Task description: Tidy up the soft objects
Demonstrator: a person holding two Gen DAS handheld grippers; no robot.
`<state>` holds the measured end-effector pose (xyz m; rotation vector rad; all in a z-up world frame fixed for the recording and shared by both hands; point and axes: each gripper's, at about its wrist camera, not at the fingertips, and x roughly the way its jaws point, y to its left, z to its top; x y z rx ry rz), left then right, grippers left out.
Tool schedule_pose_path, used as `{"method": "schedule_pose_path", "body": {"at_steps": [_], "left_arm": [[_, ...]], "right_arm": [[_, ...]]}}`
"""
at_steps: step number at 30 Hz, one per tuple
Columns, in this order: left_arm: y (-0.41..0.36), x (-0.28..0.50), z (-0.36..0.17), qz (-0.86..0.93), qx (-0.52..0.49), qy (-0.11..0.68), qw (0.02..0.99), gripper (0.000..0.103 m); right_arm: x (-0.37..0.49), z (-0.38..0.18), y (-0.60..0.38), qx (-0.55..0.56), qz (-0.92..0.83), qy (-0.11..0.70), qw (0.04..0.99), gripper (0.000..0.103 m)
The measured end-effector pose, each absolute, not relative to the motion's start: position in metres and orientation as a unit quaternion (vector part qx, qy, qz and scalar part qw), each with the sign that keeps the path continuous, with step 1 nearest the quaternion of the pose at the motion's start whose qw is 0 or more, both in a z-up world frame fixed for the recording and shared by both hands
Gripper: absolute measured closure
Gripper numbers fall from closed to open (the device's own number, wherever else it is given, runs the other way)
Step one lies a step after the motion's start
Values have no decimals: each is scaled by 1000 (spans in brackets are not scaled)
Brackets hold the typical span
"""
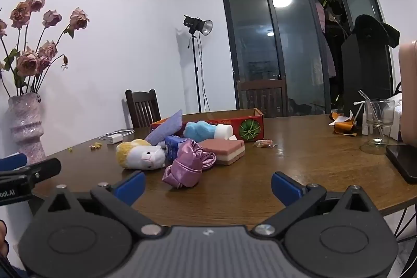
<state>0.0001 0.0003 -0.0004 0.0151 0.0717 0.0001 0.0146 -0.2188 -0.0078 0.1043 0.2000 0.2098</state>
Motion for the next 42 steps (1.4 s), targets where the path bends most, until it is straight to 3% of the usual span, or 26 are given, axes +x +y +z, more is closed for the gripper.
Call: {"method": "schedule_pose_path", "body": {"at_steps": [42], "left_arm": [[-6,-1,3,-9,19,24,999,0]], "right_arm": [[24,-7,-226,70,106,110,986,0]]}}
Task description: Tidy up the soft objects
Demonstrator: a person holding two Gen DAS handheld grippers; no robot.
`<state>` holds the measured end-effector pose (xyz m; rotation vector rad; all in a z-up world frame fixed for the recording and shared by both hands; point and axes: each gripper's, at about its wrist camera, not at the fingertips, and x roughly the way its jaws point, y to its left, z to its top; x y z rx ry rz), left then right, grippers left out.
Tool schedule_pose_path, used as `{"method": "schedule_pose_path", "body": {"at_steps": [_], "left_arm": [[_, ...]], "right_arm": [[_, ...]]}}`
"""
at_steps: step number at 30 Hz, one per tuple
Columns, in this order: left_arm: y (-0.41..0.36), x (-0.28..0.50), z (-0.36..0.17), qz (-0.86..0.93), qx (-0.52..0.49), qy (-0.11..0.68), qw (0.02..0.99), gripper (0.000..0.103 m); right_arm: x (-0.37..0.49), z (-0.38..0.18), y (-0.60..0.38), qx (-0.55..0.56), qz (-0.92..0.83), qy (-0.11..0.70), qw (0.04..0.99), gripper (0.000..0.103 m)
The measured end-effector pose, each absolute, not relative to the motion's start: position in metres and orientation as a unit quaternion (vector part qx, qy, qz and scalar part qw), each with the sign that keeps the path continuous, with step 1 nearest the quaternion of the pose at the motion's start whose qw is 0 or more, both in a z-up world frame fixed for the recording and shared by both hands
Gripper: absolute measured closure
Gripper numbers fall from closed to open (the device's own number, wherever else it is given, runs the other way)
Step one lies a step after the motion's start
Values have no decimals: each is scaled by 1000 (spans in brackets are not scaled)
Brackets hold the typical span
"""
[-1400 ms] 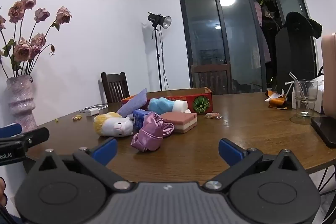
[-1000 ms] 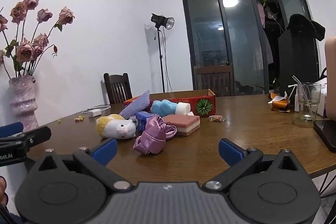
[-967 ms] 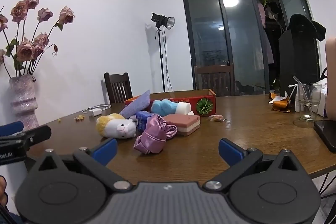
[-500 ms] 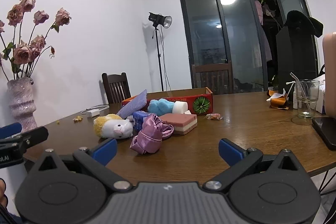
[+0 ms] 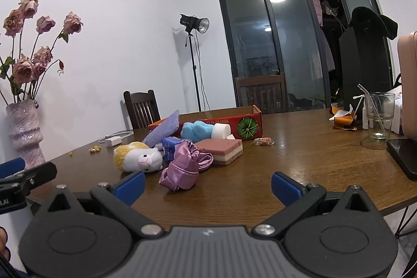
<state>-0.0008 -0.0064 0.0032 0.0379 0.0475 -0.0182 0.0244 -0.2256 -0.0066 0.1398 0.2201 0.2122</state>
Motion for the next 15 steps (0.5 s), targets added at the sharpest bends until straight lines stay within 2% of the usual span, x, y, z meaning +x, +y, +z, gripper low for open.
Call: {"method": "schedule_pose_path", "body": {"at_steps": [15], "left_arm": [[-14,-2,2,-20,28,25,999,0]], "right_arm": [[26,-10,-230,74,102,123,984,0]]}}
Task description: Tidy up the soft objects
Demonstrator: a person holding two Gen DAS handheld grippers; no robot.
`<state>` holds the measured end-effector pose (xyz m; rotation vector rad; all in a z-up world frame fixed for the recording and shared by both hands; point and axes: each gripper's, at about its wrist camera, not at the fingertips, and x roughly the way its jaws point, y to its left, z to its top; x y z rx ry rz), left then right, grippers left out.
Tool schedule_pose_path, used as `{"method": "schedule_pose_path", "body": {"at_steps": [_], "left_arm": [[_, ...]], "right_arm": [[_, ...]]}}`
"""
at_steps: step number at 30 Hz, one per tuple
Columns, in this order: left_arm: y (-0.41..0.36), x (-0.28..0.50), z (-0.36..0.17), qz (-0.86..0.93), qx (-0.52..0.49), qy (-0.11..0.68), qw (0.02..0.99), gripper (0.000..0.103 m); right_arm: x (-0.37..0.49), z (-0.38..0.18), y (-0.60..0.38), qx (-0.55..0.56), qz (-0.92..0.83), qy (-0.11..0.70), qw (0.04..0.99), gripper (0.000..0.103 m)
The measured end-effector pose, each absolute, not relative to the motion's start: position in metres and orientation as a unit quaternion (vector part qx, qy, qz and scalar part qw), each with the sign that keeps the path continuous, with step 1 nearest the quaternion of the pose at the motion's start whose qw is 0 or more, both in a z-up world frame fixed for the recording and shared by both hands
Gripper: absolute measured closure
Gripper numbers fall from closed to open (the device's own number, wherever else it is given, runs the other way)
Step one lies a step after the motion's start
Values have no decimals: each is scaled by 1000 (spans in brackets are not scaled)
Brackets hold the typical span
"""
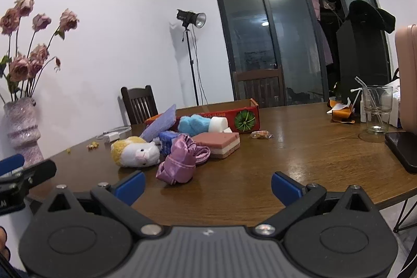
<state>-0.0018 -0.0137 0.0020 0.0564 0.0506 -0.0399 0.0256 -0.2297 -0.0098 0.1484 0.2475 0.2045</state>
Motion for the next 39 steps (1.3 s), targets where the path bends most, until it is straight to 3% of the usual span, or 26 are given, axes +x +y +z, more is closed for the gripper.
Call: {"method": "schedule_pose_path", "body": {"at_steps": [39], "left_arm": [[-9,1,0,-16,17,44,999,0]], "right_arm": [[25,-9,-228,71,101,122,985,0]]}}
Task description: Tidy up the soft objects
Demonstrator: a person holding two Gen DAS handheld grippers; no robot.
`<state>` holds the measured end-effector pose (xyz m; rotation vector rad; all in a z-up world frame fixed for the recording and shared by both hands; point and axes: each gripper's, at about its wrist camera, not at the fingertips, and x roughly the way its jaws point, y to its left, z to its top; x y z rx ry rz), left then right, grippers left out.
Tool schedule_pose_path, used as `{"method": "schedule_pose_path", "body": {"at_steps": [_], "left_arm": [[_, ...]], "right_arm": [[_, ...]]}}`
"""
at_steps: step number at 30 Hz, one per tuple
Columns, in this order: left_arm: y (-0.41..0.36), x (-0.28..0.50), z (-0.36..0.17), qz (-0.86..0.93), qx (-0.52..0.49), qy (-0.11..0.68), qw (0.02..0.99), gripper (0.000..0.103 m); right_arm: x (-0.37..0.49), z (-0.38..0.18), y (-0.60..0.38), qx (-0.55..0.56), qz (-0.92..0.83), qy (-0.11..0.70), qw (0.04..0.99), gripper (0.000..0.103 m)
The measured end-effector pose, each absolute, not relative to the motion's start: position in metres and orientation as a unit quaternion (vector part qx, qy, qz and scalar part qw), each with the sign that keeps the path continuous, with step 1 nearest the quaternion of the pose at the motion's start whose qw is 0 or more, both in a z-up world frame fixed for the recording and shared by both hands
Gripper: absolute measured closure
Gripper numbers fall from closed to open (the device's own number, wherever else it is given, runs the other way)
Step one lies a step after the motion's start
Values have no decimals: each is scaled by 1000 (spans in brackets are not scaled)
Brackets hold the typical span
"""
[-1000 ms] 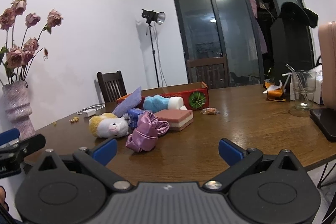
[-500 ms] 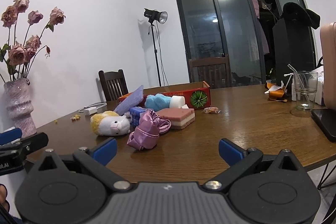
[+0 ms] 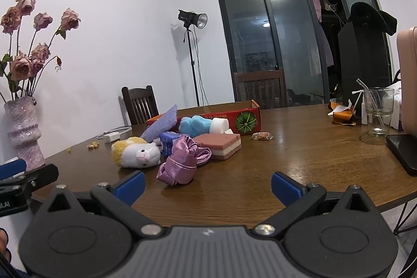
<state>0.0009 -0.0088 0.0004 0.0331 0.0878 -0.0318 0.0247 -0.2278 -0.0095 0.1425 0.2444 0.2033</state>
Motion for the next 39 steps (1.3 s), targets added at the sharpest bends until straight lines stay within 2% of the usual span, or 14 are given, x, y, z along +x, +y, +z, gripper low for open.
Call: {"method": "schedule_pose_path", "body": {"at_steps": [12,26,29,31,32,34,38,39], "left_arm": [[-6,6,1,-20,17,50,998,0],[16,98,9,5,-17,99,995,0],[29,126,17,5,-26,103,994,0],[37,145,22,5,-37,108,993,0],[42,158,25,-2,-44,116,992,0],[49,178,29,-24,-50,131,990,7],[56,220,31,-67,-51,171,982,19],[57,228,30,-74,-52,183,979,25]], "right_arm": [[27,-8,-228,72,107,120,984,0],[102,-2,-208,71,179,172,966,0],[115,9,-184,53,237,156,957,9],[130,15,-166,43,268,160,949,22],[140,16,-158,43,280,168,944,25],[163,17,-144,50,298,195,933,31],[202,15,-115,11,289,236,928,31],[209,14,-111,-1,288,242,927,31]]}}
